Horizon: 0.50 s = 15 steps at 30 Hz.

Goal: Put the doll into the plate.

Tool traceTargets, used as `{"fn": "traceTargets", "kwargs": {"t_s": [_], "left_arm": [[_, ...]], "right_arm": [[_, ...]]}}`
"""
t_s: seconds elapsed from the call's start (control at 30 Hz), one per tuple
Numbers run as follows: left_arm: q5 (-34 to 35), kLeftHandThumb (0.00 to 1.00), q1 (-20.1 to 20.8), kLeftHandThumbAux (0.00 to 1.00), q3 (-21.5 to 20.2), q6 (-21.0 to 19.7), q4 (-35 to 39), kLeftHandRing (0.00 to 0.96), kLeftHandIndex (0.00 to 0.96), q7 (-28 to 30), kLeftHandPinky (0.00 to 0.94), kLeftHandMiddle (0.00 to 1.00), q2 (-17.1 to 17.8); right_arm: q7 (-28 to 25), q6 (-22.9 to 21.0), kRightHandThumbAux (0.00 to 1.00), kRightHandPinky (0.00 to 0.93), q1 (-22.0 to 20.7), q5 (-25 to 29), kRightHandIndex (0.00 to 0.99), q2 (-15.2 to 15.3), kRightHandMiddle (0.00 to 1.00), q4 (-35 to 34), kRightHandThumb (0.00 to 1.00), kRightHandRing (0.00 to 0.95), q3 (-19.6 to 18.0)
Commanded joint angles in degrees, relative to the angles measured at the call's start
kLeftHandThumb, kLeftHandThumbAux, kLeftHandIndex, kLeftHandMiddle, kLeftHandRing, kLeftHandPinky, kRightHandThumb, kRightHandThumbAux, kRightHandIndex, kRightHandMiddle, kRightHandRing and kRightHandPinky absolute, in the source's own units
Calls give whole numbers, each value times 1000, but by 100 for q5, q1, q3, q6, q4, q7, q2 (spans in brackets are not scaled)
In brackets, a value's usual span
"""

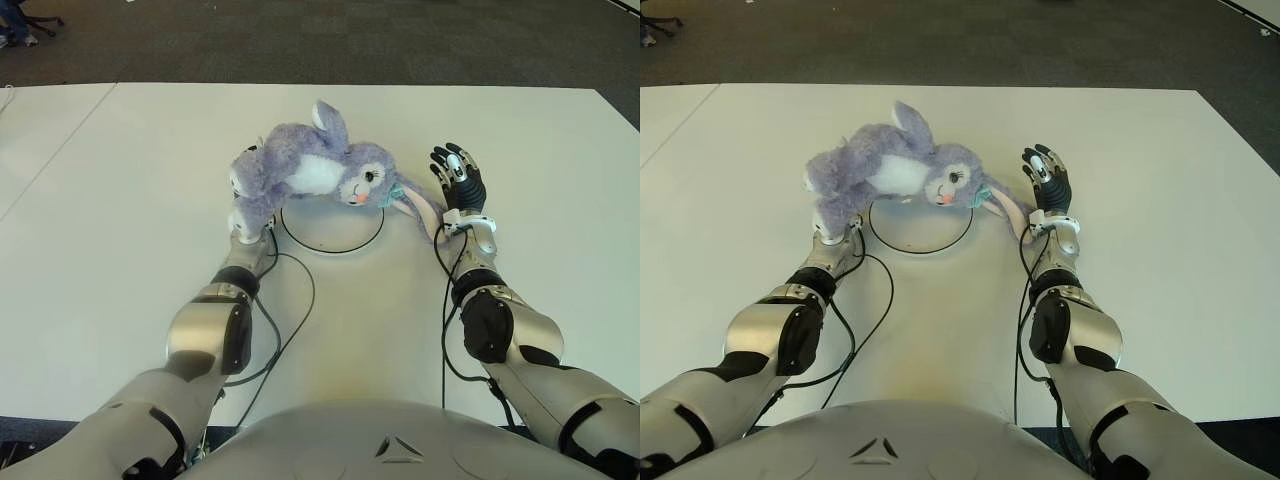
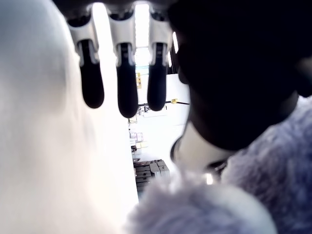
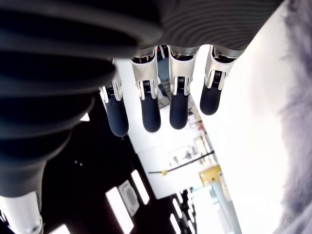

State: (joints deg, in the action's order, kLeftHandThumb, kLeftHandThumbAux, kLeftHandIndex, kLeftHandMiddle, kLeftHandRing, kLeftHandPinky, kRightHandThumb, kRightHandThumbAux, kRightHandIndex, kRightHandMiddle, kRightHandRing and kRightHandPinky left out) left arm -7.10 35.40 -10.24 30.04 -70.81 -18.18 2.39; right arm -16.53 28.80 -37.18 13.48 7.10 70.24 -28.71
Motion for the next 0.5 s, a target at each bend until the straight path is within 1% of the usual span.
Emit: {"fn": "traceTargets", "kwargs": {"t_s": [0.03,0.17,0.2,0.37,0.4,0.43,0.47,0.5], "left_arm": [[31,296,-1110,886,-32,-599,-682,368,217,105,402,329,-128],[71,289,-1105,874,-67,-641,-686,366,212,162,385,328,-124],[79,282,-1103,870,-74,-649,-687,359,207,173,374,323,-126],[107,271,-1110,870,-94,-611,-685,352,202,209,368,318,-125],[116,276,-1113,876,-101,-589,-683,350,208,214,369,319,-124],[114,279,-1116,877,-98,-578,-683,349,209,203,369,319,-122],[110,284,-1118,880,-95,-573,-682,355,216,195,385,324,-121],[100,286,-1117,880,-86,-571,-682,355,217,173,388,325,-121]], "right_arm": [[524,-548,659,97,1283,-172,172,-286,171,722,0,132,65],[788,-410,687,77,1314,-366,151,-295,144,719,0,103,236],[851,-394,726,71,1318,-417,141,-294,129,719,3,89,276],[1121,-331,781,68,1328,-629,128,-287,113,720,12,77,452],[1180,-314,811,79,1329,-677,120,-288,107,720,22,76,490],[1287,-288,818,82,1330,-765,118,-290,105,719,27,75,561],[1363,-271,846,97,1329,-828,113,-291,105,719,46,79,610],[1440,-254,851,100,1328,-888,112,-294,104,718,49,80,656]]}}
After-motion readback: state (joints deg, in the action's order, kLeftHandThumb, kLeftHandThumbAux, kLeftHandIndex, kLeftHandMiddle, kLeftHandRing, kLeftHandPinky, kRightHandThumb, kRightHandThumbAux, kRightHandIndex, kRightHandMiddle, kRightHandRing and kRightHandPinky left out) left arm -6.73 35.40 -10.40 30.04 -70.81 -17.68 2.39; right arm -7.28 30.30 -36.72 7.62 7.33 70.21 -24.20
